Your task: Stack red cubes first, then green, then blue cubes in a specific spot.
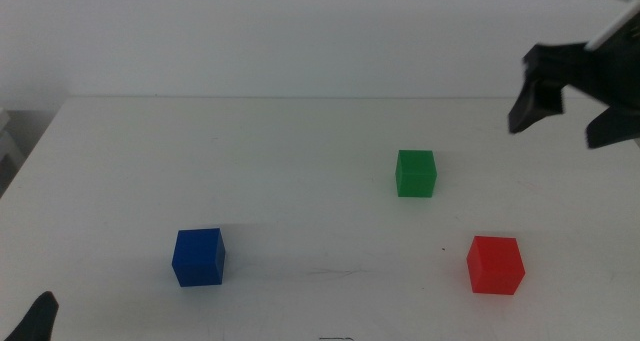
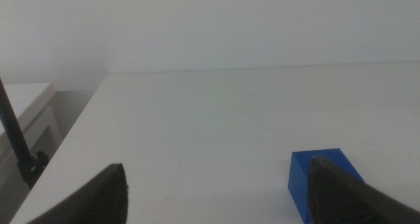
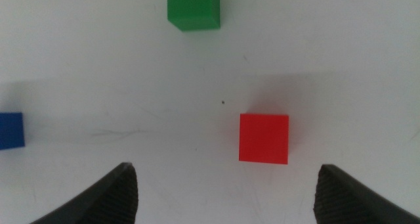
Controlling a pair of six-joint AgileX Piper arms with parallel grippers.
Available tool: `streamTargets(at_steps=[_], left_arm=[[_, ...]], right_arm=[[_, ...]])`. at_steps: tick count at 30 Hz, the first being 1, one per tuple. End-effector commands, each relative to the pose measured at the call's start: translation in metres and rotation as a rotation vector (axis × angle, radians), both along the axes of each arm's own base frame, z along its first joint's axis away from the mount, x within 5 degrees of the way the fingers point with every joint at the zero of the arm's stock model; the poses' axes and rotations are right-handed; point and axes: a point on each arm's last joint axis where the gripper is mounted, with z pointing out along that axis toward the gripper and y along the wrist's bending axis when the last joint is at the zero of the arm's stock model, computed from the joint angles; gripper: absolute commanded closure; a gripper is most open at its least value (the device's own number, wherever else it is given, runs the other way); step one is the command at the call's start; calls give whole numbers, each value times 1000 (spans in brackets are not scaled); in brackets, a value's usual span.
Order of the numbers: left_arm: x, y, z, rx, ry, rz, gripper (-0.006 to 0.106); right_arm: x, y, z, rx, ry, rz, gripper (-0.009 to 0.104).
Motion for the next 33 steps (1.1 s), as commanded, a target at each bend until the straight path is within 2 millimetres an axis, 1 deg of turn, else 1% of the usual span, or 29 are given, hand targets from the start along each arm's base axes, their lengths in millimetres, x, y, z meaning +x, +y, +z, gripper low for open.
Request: streamTargets(at_steps=[1,5,12,17,19,24,33], left_arm=[[-1,0,10,-21,-106,0,7],[-1,0,10,-21,-106,0,7],[-1,0,10,-21,-106,0,7],[-1,0,10,-21,-106,0,7],[-1,0,10,-21,-106,0,7],[-1,0,10,-21,-106,0,7],[-1,0,10,-21,-106,0,7]], right_arm=[[-5,-1,10,-22,3,5,11],[2,-3,3,-67,13,-1,11],[9,-8,-3,-150,9,-13,11],[13,-4,-9,-156,27,-3,11],[14,-1,-18,-172,54,10,11],[22,8,-54,-168,150,29,11],[37,14,-115,-201,232,41,11]])
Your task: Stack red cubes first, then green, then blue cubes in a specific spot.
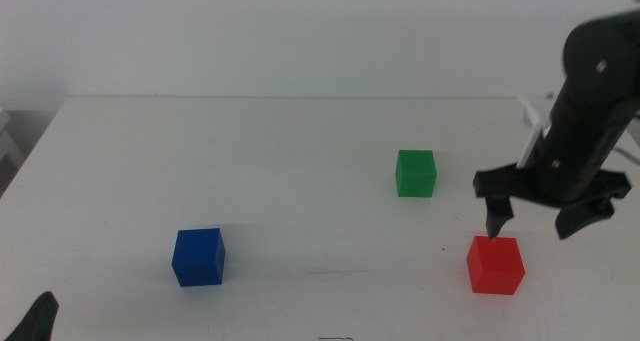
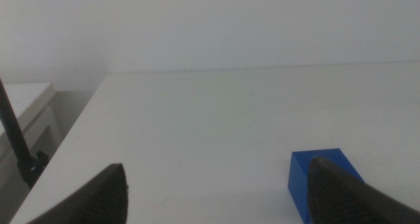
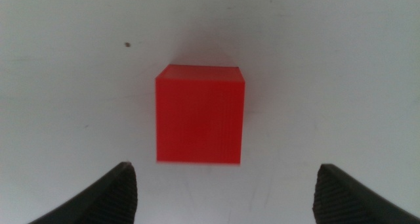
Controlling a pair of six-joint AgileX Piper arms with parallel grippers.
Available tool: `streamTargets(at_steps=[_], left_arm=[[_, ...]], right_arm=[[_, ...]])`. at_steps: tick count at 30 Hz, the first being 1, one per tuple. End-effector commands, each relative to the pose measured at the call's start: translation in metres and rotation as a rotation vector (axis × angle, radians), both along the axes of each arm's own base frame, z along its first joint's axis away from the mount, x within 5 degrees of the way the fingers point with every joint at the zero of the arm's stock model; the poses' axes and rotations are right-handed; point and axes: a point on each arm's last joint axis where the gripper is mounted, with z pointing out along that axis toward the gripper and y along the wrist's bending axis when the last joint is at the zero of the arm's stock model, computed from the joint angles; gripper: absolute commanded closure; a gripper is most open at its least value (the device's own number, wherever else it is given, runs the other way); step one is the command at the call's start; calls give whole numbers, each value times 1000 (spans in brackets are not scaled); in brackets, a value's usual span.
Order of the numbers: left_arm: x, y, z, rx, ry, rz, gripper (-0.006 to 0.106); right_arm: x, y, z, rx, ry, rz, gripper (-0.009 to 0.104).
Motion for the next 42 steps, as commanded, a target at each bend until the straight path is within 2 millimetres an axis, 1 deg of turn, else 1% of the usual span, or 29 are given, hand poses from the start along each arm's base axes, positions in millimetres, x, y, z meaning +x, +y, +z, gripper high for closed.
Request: streamTargets(at_steps=[1,5,11,17,21,23,25,26,28,31,33,35,38,42], left_arm=[[-1,0,10,-21,-106,0,7],[-1,0,10,-21,-106,0,7],[-1,0,10,-21,-106,0,7],[-1,0,10,-21,-106,0,7],[-1,0,10,-21,-106,0,7],[-1,0,10,-21,-106,0,7],[-1,0,10,-21,-106,0,7],[-1,0,10,-21,-106,0,7],[-1,0,10,-21,-106,0,7],[-1,0,10,-21,-106,0,7],[-1,0,10,-21,-106,0,7],[-1,0,10,-21,-106,0,7],[-1,0,10,-21,-106,0,7],[-1,0,10,-21,-106,0,7]], right_arm=[[2,1,6,18,-72,8,11],[6,6,-12,14,-59,19,11],[7,19,-23,25,-56,39,11],[10,21,-36,10,-18,11,11],[12,22,-45,1,2,12,14],[14,23,-50,-1,8,12,18],[16,23,-55,-7,15,15,26],[16,24,-57,-9,21,15,39],[16,24,-57,-9,21,8,59],[15,25,-52,-3,8,11,96],[11,30,-45,4,-6,26,96],[9,41,-37,5,-4,36,96],[9,66,-21,12,-27,52,96],[14,100,-7,22,-53,79,96]])
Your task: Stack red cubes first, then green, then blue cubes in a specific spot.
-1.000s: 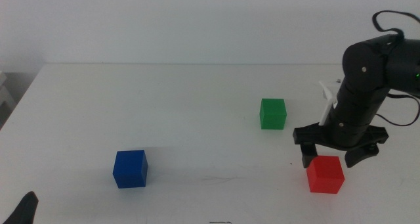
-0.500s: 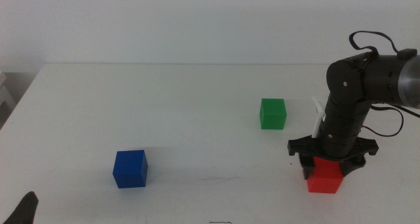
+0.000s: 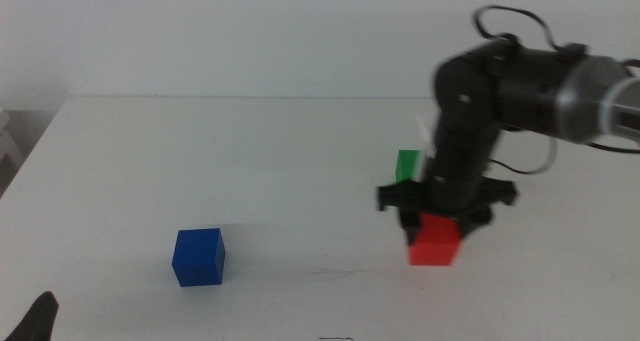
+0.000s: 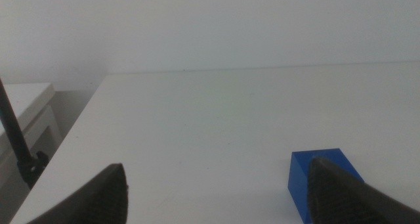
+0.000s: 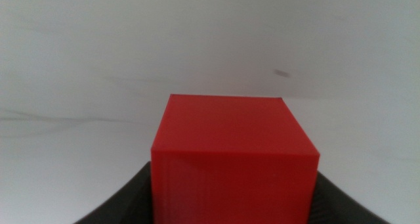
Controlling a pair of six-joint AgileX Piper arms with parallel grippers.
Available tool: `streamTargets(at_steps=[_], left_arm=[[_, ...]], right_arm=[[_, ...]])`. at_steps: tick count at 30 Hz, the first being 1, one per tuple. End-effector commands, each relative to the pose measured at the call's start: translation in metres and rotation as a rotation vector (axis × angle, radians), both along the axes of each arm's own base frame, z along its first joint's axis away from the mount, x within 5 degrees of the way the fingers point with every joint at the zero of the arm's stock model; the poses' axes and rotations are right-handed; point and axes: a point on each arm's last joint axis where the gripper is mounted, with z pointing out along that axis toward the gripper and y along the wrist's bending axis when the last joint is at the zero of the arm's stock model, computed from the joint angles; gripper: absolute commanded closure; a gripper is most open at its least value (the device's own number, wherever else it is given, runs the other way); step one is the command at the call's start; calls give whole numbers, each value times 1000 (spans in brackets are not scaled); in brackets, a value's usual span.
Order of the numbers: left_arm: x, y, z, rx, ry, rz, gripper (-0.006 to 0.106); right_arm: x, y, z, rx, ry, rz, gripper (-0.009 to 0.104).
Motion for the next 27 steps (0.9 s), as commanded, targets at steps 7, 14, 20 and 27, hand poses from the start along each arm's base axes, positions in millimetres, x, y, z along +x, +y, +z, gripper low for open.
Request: streamTargets(at_steps=[7,14,20,27], left_arm=[[-1,0,10,-21,-106,0,7],[-1,0,10,-21,-106,0,7],[-1,0,10,-21,-106,0,7],[-1,0,10,-21,-106,0,7]], right_arm=[[12,75,31,34,-66,59,96],[21,112,16,55,-51,55,96],[23,118,3,40,-33,60,96],[24,114,0,4,-49,37,96]])
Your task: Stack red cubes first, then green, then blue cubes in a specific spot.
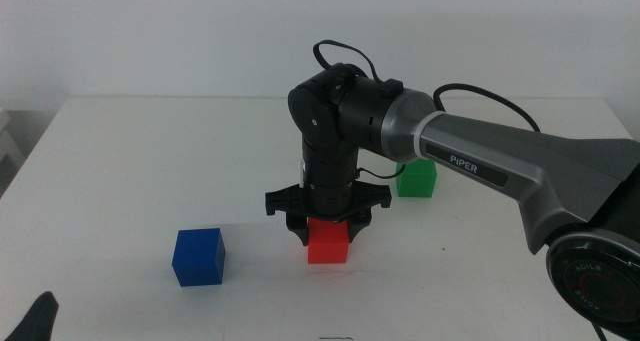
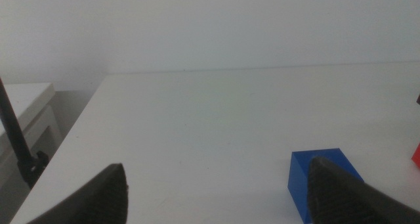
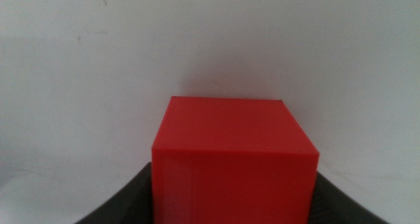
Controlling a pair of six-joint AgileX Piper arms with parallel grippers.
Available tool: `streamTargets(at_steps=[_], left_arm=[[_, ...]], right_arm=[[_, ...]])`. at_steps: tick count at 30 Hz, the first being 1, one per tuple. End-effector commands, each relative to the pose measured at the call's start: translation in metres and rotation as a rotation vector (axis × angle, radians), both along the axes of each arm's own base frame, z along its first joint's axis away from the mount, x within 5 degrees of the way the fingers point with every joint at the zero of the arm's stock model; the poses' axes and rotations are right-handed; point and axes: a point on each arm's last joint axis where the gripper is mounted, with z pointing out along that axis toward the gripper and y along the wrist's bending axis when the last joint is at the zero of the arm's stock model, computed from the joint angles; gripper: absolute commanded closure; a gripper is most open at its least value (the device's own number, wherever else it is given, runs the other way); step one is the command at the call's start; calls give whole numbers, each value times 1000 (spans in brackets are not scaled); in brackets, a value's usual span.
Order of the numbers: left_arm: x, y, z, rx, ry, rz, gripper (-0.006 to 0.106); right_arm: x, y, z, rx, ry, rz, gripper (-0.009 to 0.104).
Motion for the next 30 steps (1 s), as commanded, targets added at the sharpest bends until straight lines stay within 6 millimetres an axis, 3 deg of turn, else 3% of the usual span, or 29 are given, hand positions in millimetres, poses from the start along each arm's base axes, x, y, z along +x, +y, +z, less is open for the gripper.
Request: streamTargets(at_steps=[1,8,9,14,20,24,30], left_arm=[[-1,0,10,-21,-106,0,7],[-1,0,10,-21,-106,0,7],[-1,0,10,-21,-106,0,7],[-1,0,10,-21,-106,0,7],[-1,0,10,-21,-106,0,7],[-1,0,10,-21,-106,0,7],[-1,0,10,-21,-106,0,7]], right_arm=[[-5,-11,31,-32,-14,-4,96],[-8,-16,19,-64,17,-9,96],[-8,-16,19,-68,16,14,80],[-9,-15,19,-65,18,35,54],[-9,-15,22,-63,8,41,14],[-14,-17,50,-53,-69,58,1],[-22,-44,126,-27,-279,45,1]])
